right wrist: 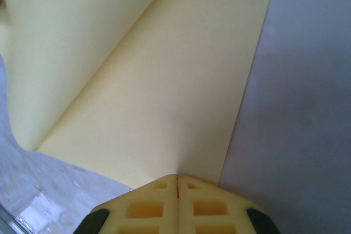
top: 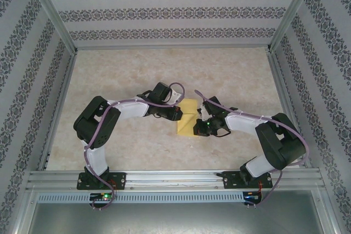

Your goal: Fold a paper plane with a square sheet of paper (fold left side to right side)

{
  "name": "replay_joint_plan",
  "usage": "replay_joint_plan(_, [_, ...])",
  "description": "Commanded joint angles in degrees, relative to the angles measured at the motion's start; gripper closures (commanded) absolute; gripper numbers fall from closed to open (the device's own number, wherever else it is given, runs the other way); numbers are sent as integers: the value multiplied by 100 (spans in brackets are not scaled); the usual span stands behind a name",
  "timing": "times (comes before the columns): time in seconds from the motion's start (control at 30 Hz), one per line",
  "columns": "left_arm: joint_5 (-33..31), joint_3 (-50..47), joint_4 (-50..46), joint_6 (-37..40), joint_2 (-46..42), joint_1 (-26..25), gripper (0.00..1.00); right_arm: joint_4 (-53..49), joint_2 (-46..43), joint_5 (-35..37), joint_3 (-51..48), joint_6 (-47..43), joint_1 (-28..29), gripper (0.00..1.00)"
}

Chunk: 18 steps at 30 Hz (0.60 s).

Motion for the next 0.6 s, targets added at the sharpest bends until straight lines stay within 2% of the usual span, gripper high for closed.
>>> replay_joint_plan(0.0, [149, 161, -244, 206, 160, 44, 100, -421, 192, 407, 27, -237, 8, 100])
replay_joint_plan(0.57, [237, 342, -375, 351, 446, 44, 100, -464, 210, 392, 120, -326, -54, 100])
